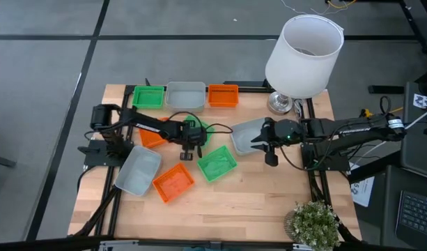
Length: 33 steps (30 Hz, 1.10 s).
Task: Stack baskets by color
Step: Stack the middle green bin on top of the top green bin
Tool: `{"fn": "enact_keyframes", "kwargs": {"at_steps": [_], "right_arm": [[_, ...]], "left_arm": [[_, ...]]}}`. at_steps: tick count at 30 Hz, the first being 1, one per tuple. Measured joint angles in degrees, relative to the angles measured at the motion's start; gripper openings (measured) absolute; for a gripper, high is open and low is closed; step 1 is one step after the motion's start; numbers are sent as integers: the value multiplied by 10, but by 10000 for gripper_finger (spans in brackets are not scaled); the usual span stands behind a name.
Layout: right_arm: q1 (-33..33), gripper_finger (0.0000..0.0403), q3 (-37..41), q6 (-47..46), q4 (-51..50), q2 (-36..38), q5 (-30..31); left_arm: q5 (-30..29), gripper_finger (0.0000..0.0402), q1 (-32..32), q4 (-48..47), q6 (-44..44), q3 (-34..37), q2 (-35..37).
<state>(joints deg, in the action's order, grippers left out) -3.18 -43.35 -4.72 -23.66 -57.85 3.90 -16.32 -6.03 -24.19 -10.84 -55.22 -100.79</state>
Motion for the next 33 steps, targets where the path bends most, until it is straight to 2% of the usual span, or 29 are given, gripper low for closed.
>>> {"fn": "enact_keyframes", "kwargs": {"at_steps": [2, 8, 11, 16, 18, 21, 27, 29, 33], "right_arm": [[0, 106, 0, 5, -6, -1, 0], [0, 106, 0, 6, 1, -3, 0], [0, 106, 0, 6, 4, -3, 0], [0, 106, 0, 7, 5, -3, 0], [0, 106, 0, 7, 5, -3, 0], [0, 106, 0, 7, 5, -3, 0], [0, 106, 0, 9, 7, -3, 0], [0, 106, 0, 11, 7, -3, 1], [0, 106, 0, 22, 7, -3, 1]], "left_arm": [[-7, 14, 2, -8, 10, 1, 7], [-21, 1, 10, -48, 13, -20, 75], [-77, 1, 19, -84, 11, -55, 121], [-204, 0, 19, -224, 24, -110, 194], [-225, 0, 6, -267, 47, -120, 225], [-205, 0, -30, -328, 90, -120, 265], [-113, 0, -147, -413, 161, -105, 286], [-92, 0, -190, -418, 136, -94, 282], [-90, 0, -258, -407, 16, -86, 251]]}}
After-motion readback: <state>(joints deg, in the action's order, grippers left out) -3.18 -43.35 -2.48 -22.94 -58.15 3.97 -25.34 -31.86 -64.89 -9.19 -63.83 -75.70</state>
